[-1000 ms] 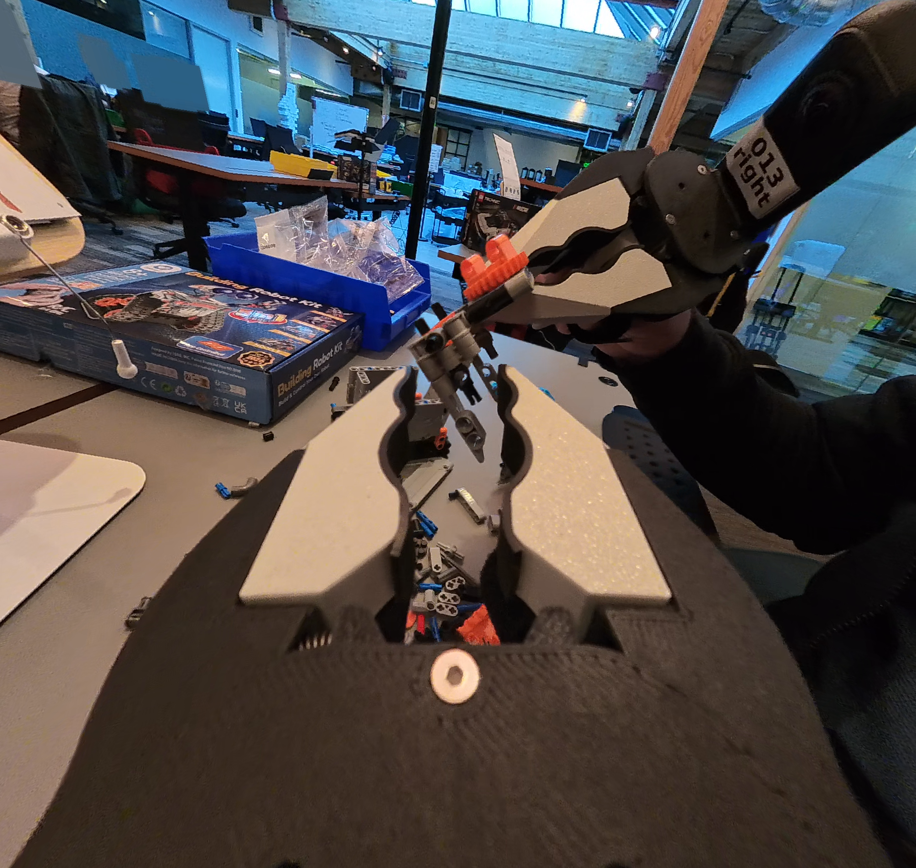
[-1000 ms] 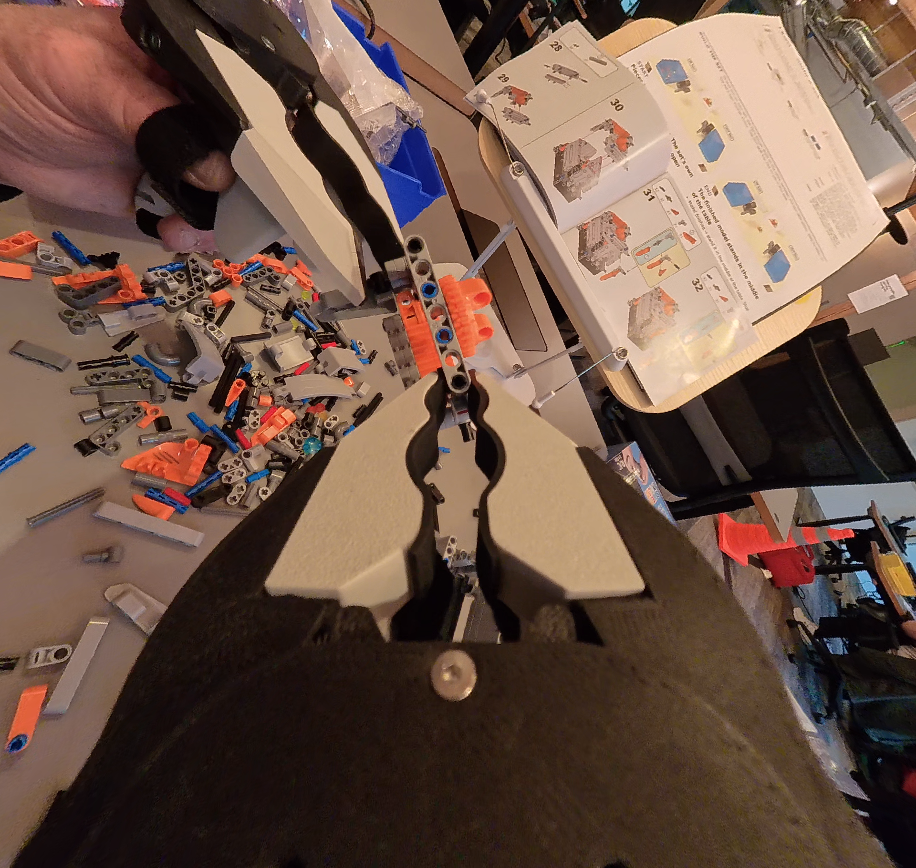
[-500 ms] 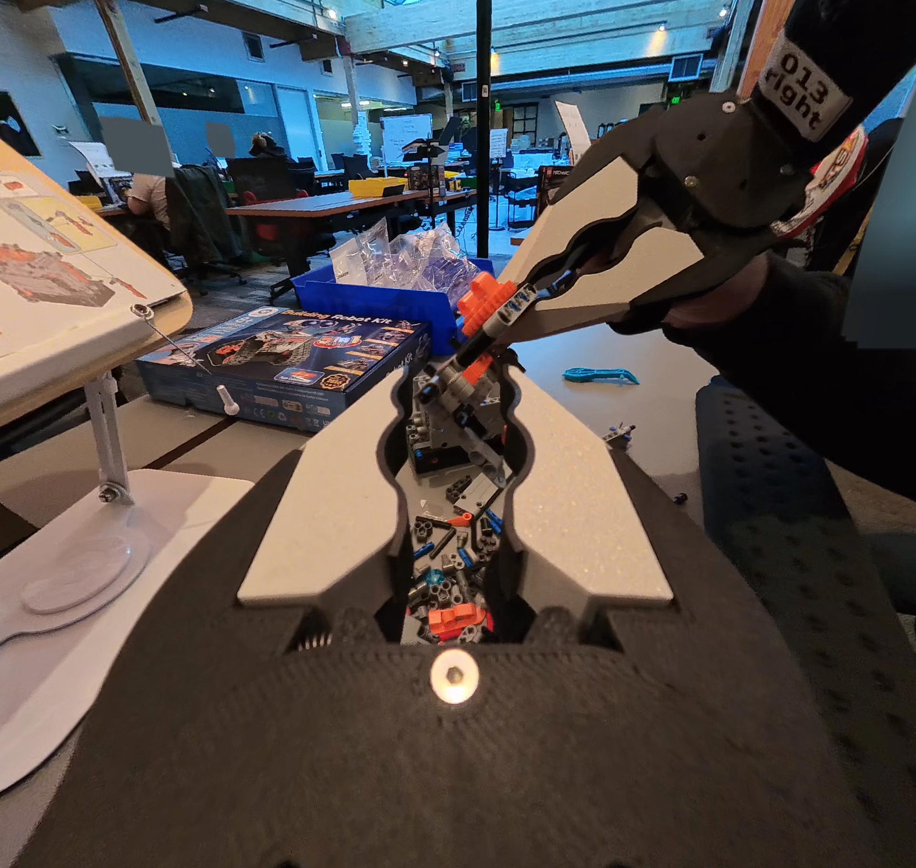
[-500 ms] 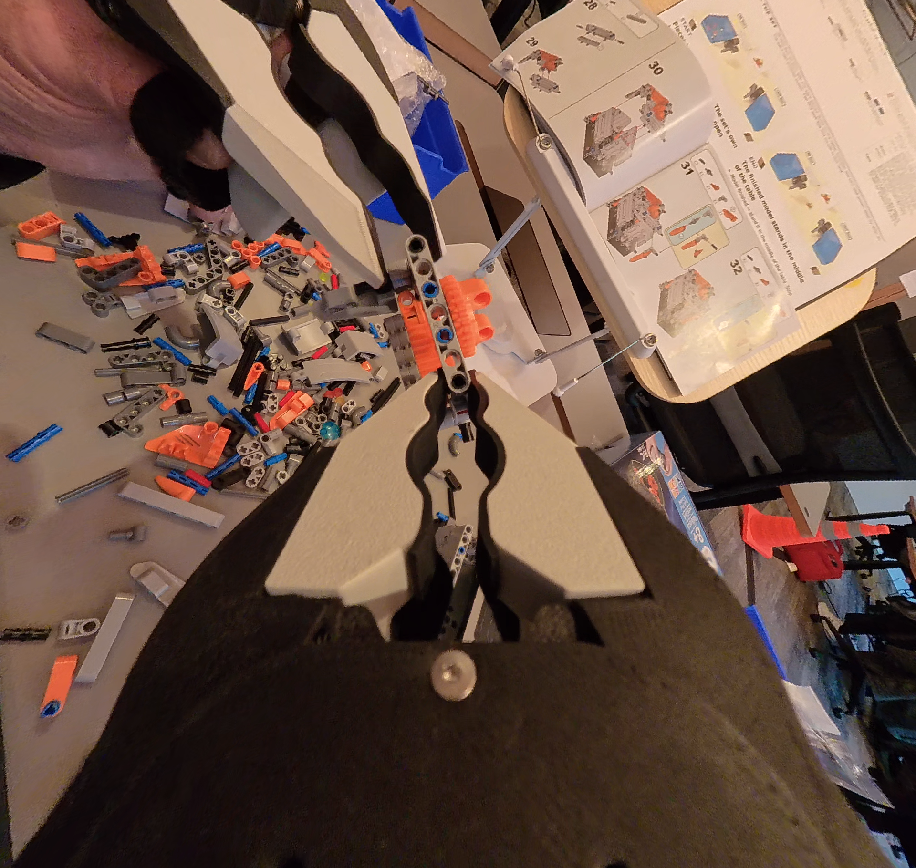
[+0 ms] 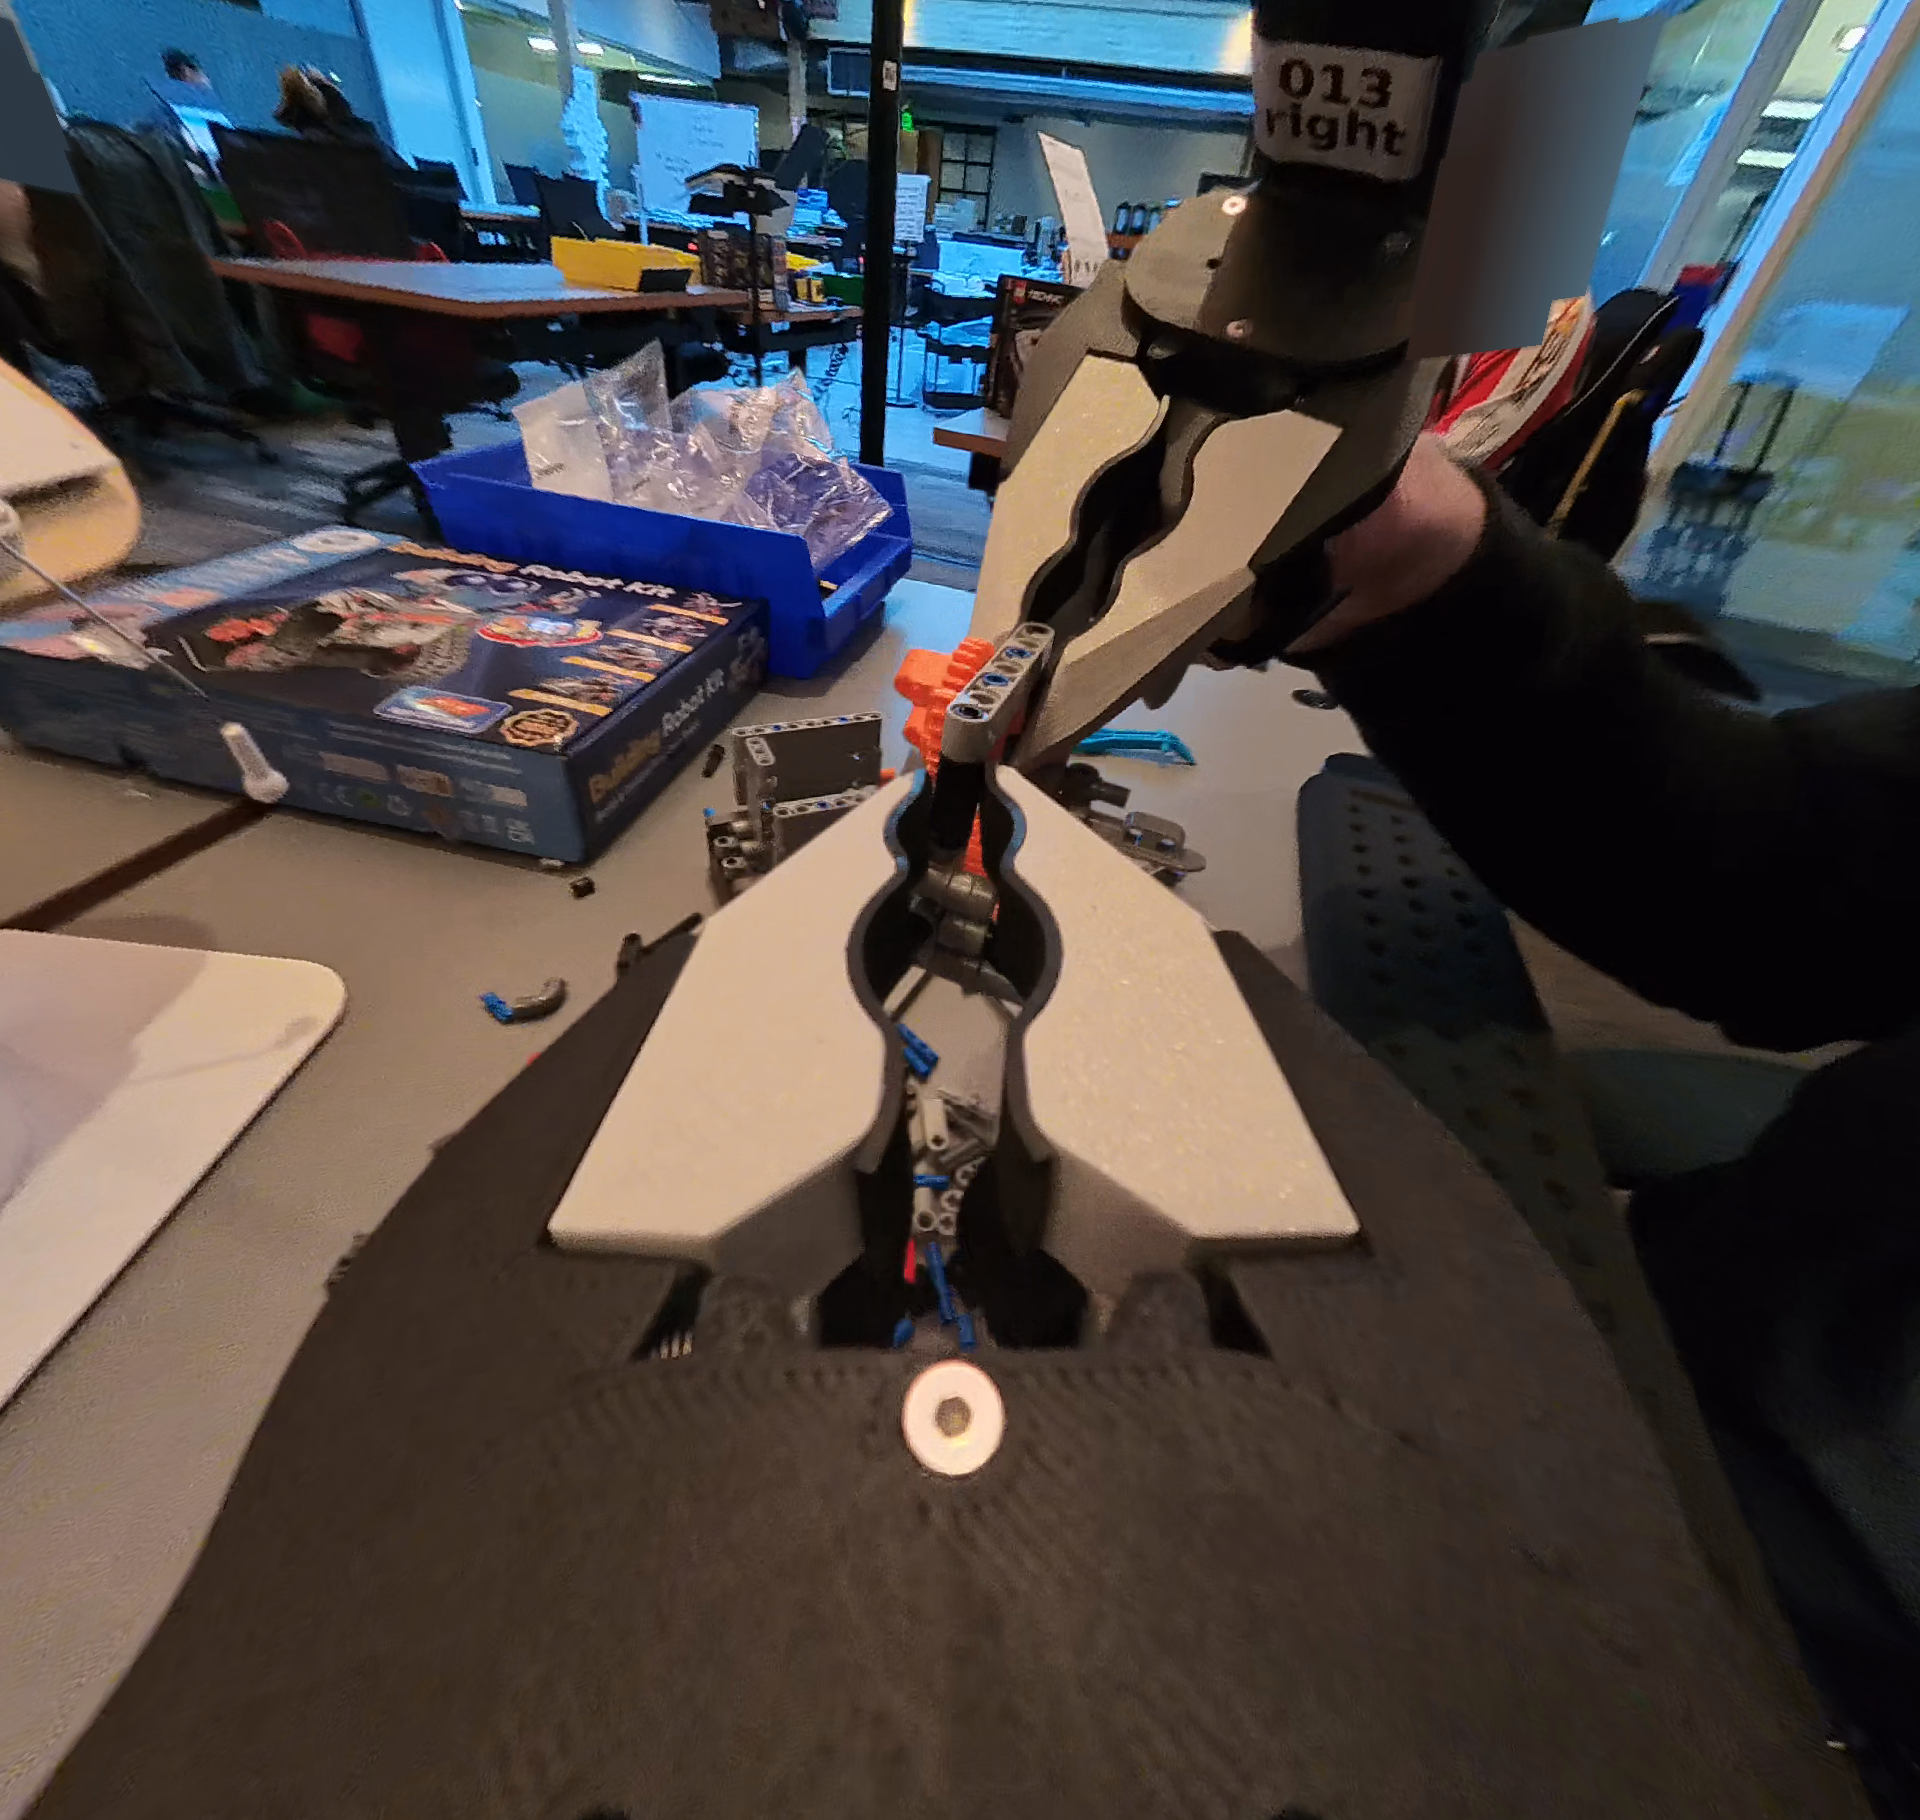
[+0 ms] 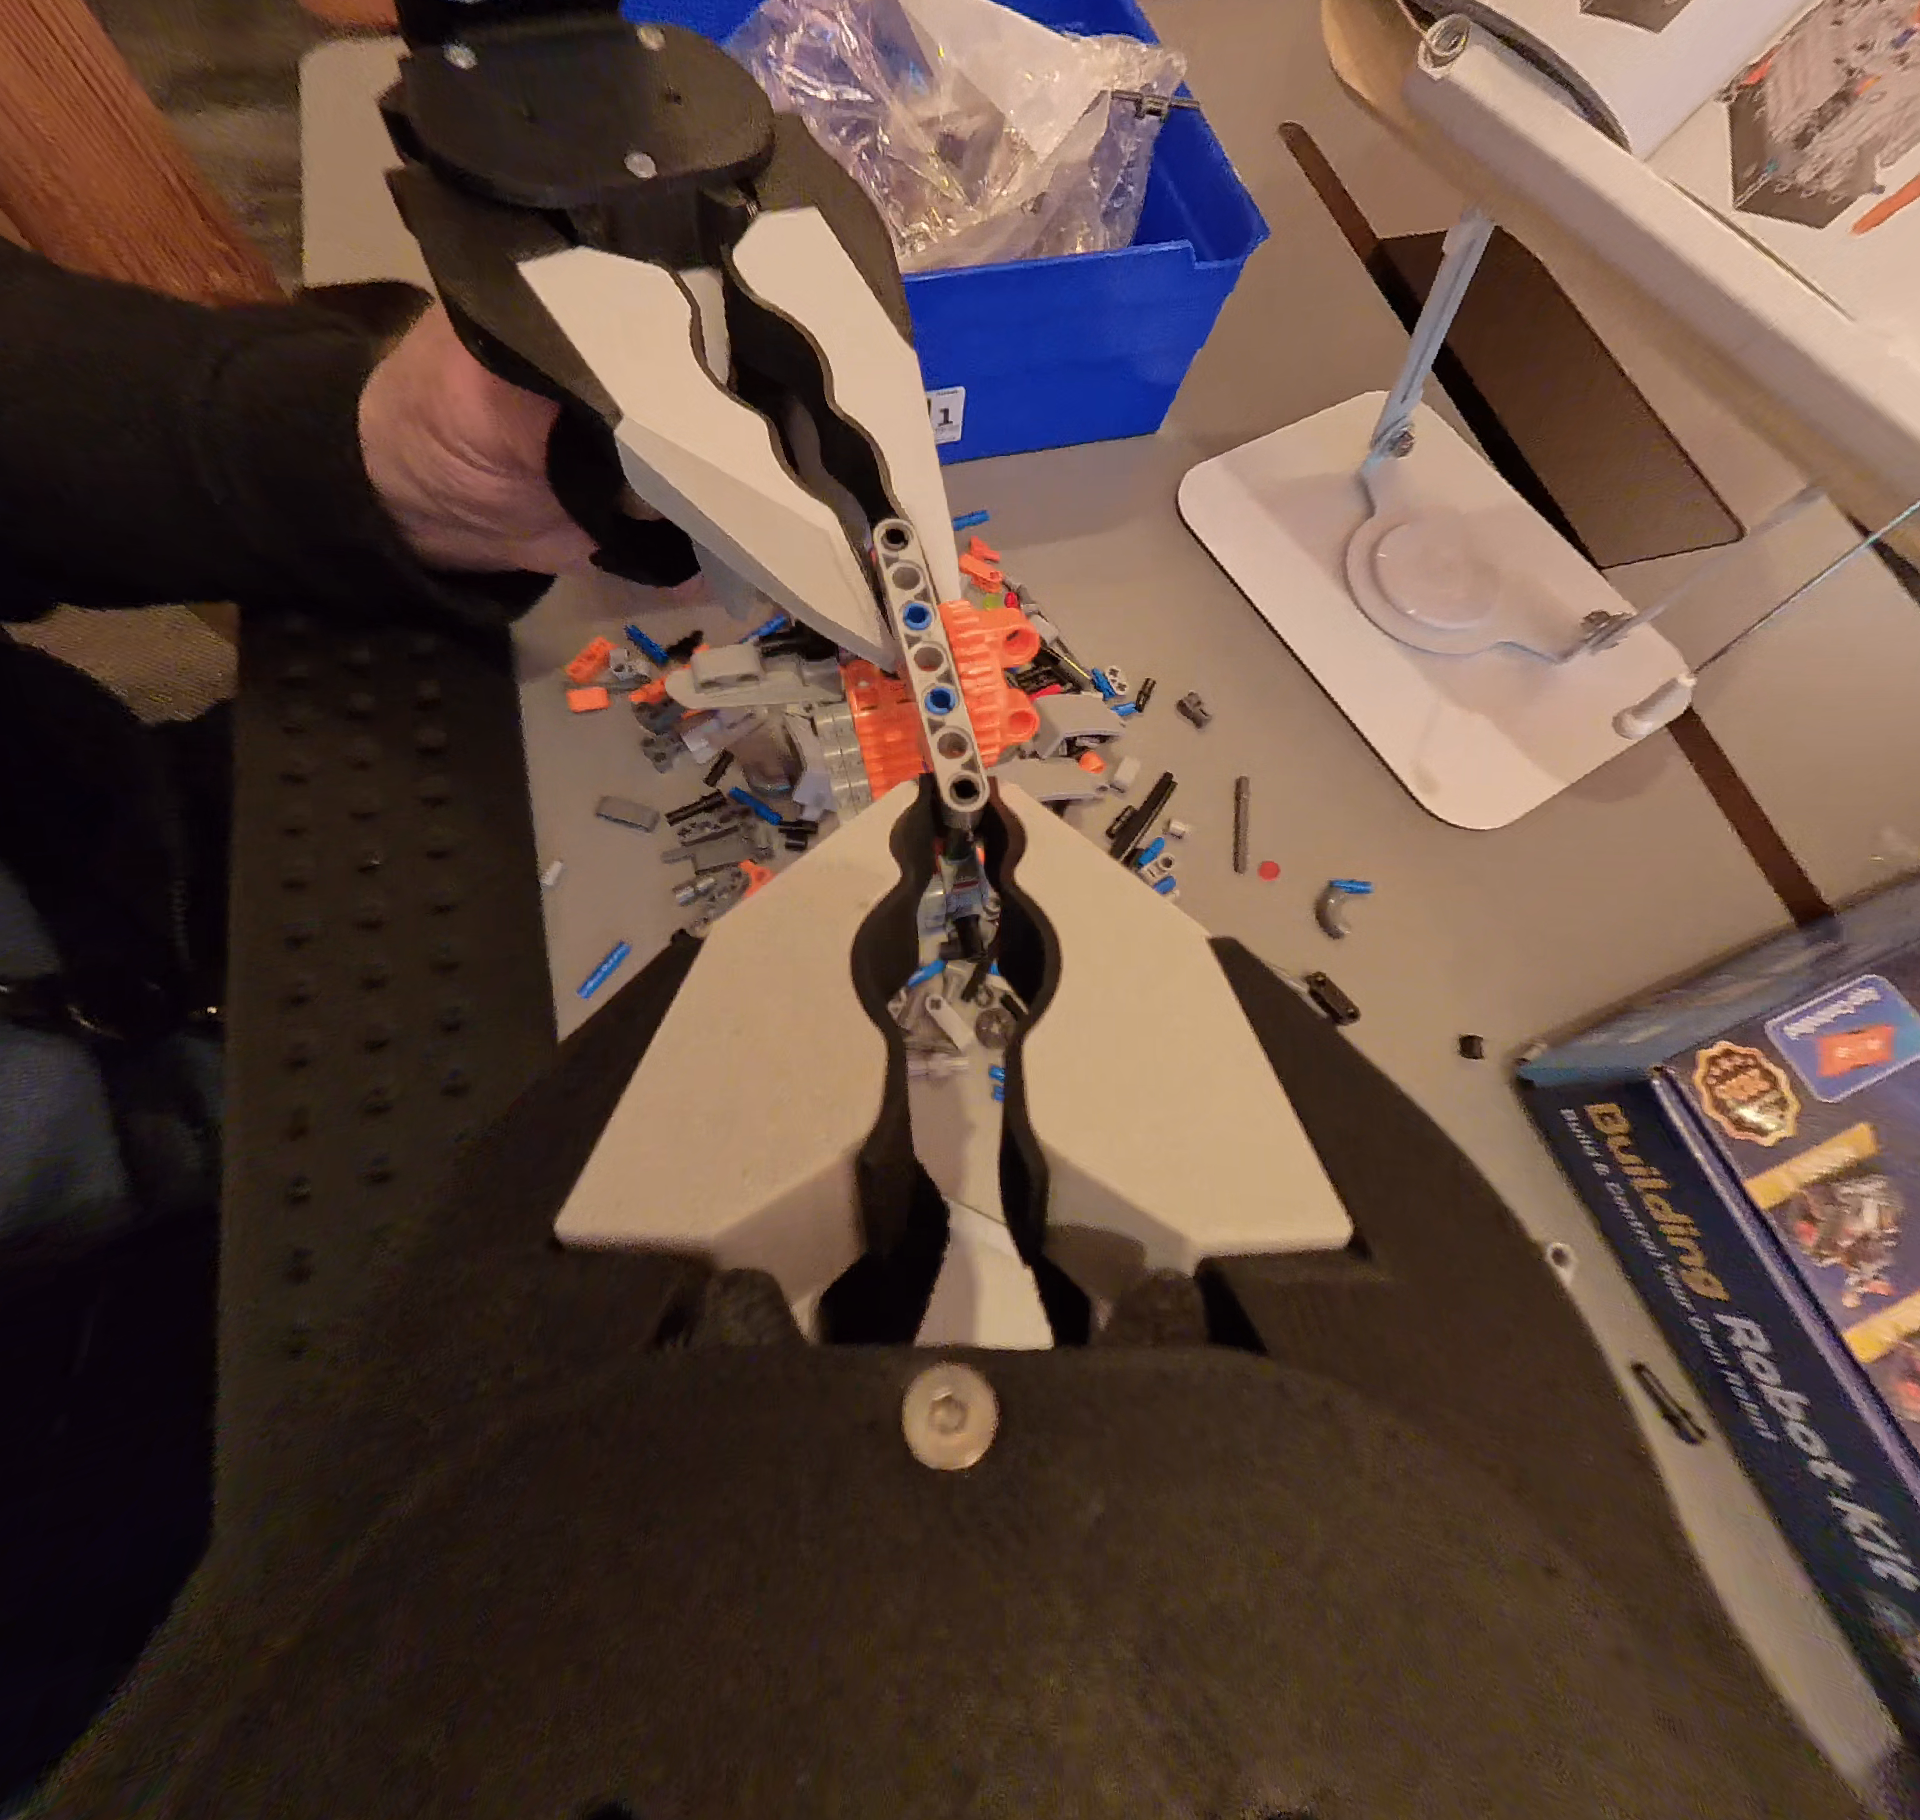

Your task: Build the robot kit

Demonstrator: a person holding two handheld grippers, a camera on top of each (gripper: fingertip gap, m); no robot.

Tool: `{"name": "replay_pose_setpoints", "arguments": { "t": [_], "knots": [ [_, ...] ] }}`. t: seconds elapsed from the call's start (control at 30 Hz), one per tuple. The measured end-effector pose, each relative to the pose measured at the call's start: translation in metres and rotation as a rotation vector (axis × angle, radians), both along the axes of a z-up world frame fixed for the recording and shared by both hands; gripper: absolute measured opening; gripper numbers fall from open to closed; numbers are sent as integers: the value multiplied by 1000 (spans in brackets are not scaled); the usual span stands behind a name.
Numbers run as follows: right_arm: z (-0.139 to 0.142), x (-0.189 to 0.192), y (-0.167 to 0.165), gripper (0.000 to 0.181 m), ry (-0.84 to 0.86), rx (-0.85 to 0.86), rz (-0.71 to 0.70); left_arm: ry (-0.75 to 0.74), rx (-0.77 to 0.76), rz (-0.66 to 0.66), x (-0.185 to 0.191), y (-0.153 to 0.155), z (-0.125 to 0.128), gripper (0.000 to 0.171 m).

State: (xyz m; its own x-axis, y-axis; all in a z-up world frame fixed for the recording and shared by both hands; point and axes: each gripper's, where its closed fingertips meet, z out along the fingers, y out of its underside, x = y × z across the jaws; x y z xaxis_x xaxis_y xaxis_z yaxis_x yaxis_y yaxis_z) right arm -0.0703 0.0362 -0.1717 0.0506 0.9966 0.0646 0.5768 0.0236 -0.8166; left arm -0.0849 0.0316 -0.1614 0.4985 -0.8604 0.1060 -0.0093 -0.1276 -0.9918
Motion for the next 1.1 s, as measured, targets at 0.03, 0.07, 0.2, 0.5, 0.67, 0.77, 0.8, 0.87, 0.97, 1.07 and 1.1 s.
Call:
{"name": "replay_pose_setpoints", "arguments": {
  "t": [0.03,0.07,0.2,0.5,0.67,0.77,0.8,0.87,0.97,1.07,1.1],
  "knots": [
    [0,0,0,6,4,-15,-1,-21,-30,-10,0,0,0,5],
    [0,-1,1,7,9,-20,-3,-36,-58,-21,-1,1,-1,5],
    [1,-2,5,11,39,2,-16,-120,-169,-66,-2,2,-3,5],
    [-4,-2,7,12,44,5,-26,-153,-239,-95,-2,4,-9,5],
    [-5,-2,9,12,39,36,-37,-146,-232,-92,-2,5,-11,5],
    [-6,-1,10,12,41,43,-39,-135,-213,-85,-2,5,-11,5],
    [-6,-1,10,12,41,45,-40,-128,-207,-81,-1,5,-12,5],
    [-7,-1,10,12,42,46,-42,-112,-192,-74,-1,5,-12,5],
    [-6,-1,10,11,47,53,-43,-102,-175,-68,-1,5,-12,5],
    [-7,0,11,11,51,68,-45,-85,-151,-58,-1,6,-13,5],
    [-7,0,11,11,51,71,-46,-74,-140,-53,0,6,-13,5]
  ]
}}
